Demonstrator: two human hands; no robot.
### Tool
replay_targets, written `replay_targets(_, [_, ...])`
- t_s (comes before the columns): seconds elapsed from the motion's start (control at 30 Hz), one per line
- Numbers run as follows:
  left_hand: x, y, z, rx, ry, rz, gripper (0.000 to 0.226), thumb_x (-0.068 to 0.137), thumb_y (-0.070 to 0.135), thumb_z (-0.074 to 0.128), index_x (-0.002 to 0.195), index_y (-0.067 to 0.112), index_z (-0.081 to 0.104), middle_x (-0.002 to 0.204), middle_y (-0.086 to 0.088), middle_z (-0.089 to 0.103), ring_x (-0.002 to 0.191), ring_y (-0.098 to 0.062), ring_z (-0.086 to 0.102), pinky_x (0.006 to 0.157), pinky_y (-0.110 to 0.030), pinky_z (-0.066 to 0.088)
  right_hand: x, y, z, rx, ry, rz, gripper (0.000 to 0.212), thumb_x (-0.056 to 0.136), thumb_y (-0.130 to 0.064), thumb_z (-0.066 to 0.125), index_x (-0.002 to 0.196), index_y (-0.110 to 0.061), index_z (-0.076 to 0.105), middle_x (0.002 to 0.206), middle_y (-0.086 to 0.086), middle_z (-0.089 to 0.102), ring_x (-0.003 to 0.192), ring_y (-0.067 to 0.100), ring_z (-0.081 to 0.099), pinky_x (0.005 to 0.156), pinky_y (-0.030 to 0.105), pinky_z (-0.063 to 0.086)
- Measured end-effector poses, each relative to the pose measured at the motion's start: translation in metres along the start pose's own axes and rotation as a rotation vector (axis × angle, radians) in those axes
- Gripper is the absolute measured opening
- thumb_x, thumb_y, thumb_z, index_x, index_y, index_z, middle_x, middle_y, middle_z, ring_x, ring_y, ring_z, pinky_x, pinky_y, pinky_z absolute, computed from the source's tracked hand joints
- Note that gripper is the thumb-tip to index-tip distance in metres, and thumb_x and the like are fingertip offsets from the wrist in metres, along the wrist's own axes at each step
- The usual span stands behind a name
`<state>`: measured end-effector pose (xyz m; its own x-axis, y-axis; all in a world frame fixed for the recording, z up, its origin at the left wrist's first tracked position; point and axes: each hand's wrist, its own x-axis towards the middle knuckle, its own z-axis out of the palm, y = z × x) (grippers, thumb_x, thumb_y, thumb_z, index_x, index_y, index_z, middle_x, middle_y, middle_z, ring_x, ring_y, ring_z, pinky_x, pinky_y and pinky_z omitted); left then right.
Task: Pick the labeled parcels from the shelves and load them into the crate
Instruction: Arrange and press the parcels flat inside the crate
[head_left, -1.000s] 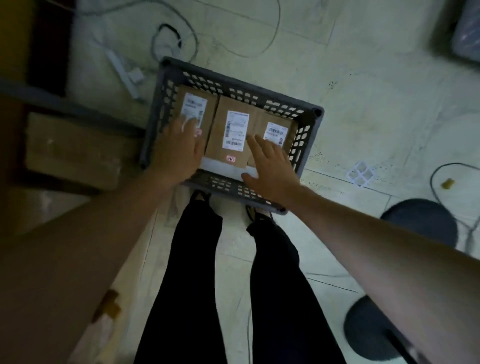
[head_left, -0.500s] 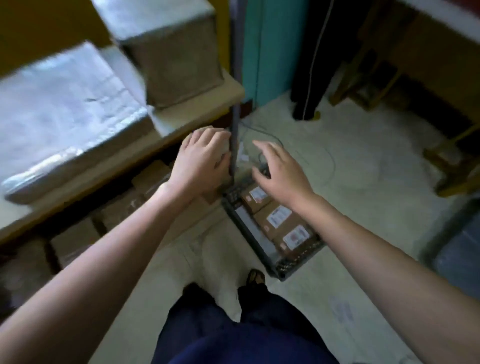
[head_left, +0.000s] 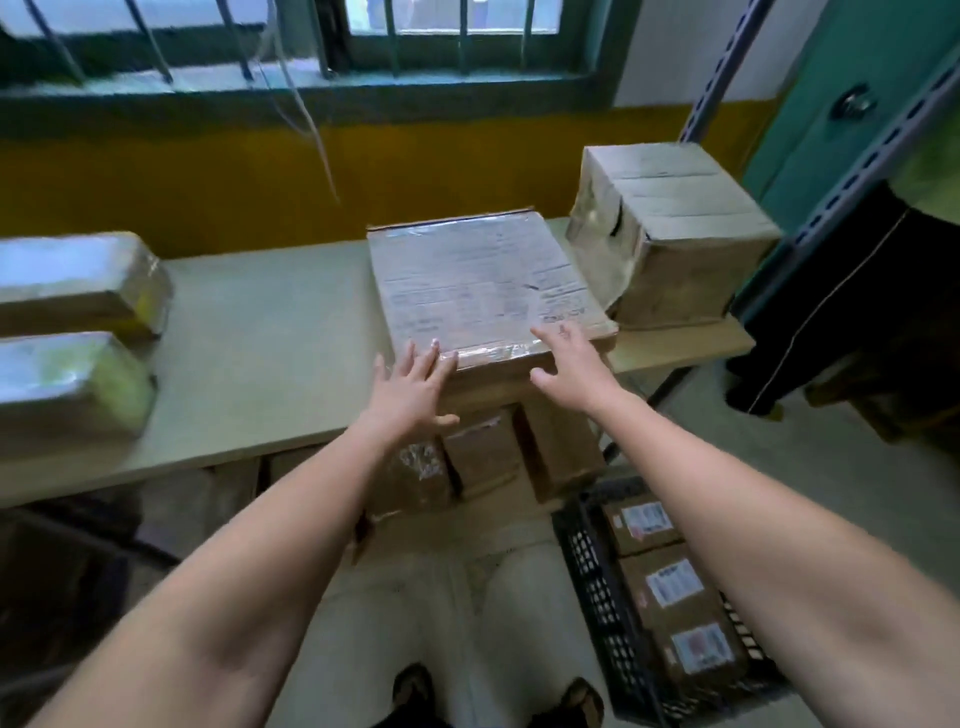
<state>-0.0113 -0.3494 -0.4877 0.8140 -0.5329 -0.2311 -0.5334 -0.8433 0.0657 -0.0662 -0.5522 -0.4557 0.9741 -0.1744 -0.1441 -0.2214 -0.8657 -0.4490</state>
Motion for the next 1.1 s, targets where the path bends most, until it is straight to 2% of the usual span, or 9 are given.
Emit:
replay_targets(0.17, [-0.011,-0.037,0.019,0.148,0.196,0.066,0.084,0.078,0.030,0.068,0.145,0.024,0.018,0.142,-0.010,0.023,0.139,-0.029,0.018,0.107,-0.065,0.017,-0.009,0.011,0.014,-0.256,-0.038,0.057,0.081,0.082,-0.045,0.061,0.147,-0.031,0.013,0.157,0.008,0.002,0.143,0.031,0.007,0.115,0.045,0.010])
replay_targets(0.3, [-0.037,-0.067,0.027,0.090,0.484,0.169,0.085,0.050,0.001,0.084,0.122,0.016,0.042,0.110,-0.010,0.033,0.107,-0.043,0.057,0.077,-0.071,0.043,-0.012,0.016,0.026,-0.517,-0.125,0.001,0.097,0.081,-0.040,0.064,0.147,-0.029,-0.006,0.157,0.006,-0.009,0.144,0.028,-0.006,0.116,0.044,0.001])
replay_targets(0.4, [-0.042,-0.083,0.018,0.000,0.507,0.240,0.077,0.040,0.008,0.091,0.113,0.009,0.063,0.098,-0.021,0.059,0.095,-0.044,0.061,0.068,-0.064,0.051,-0.010,0.006,0.037,-0.292,-0.032,0.009,0.094,0.081,-0.024,0.066,0.148,-0.025,0.000,0.157,0.005,-0.005,0.144,0.027,-0.001,0.116,0.040,0.008])
replay_targets(0.53, [-0.047,-0.101,-0.013,-0.349,0.549,0.242,0.063,0.058,0.006,0.083,0.117,0.006,0.062,0.107,-0.022,0.058,0.107,-0.041,0.054,0.081,-0.053,0.052,-0.005,-0.005,0.018,0.157,0.325,-0.011,0.098,0.079,-0.024,0.071,0.148,-0.015,0.003,0.155,0.011,0.004,0.142,0.026,0.013,0.110,0.039,0.023])
replay_targets(0.7, [-0.038,-0.124,-0.074,-0.729,0.761,0.127,0.055,0.063,0.018,0.081,0.114,0.019,0.060,0.100,-0.005,0.053,0.090,-0.015,0.052,0.076,-0.013,0.044,0.023,-0.024,-0.038,0.597,0.482,0.051,0.094,0.083,-0.038,0.064,0.148,-0.018,-0.001,0.154,0.010,0.013,0.135,0.025,0.032,0.100,0.040,0.033])
replay_targets(0.9, [-0.031,-0.147,-0.099,-1.948,0.408,-0.032,0.025,0.087,0.026,0.054,0.111,0.022,0.057,0.112,-0.009,0.065,0.101,-0.025,0.063,0.067,-0.038,0.058,0.056,-0.051,-0.072,0.662,0.318,0.090,0.091,0.081,-0.054,0.057,0.146,-0.036,-0.003,0.158,0.005,0.005,0.142,0.031,0.017,0.108,0.056,0.024])
replay_targets(0.97, [-0.037,-0.147,-0.080,-2.095,0.250,0.012,0.041,0.085,0.033,0.051,0.124,0.021,0.053,0.120,-0.009,0.064,0.108,-0.026,0.062,0.075,-0.044,0.056,0.063,-0.059,-0.078,0.759,0.263,0.053,0.084,0.083,-0.054,0.055,0.145,-0.040,-0.001,0.157,0.001,0.012,0.138,0.028,0.026,0.106,0.049,0.034])
replay_targets(1.03, [-0.043,-0.140,-0.062,-2.158,0.174,0.011,0.050,0.082,0.038,0.050,0.130,0.024,0.049,0.123,-0.009,0.062,0.109,-0.026,0.062,0.077,-0.045,0.054,0.065,-0.063,-0.081,0.912,0.210,0.002,0.071,0.088,-0.048,0.053,0.145,-0.041,0.011,0.145,-0.001,0.034,0.117,0.018,0.048,0.082,0.023,0.053])
replay_targets(1.1, [-0.045,-0.133,-0.051,-2.198,0.153,-0.041,0.055,0.079,0.040,0.051,0.131,0.023,0.048,0.125,-0.009,0.061,0.107,-0.025,0.062,0.076,-0.044,0.055,0.068,-0.064,-0.080,1.011,0.179,-0.016,0.062,0.090,-0.041,0.052,0.144,-0.038,0.021,0.132,0.000,0.048,0.104,0.015,0.056,0.070,0.021,0.054])
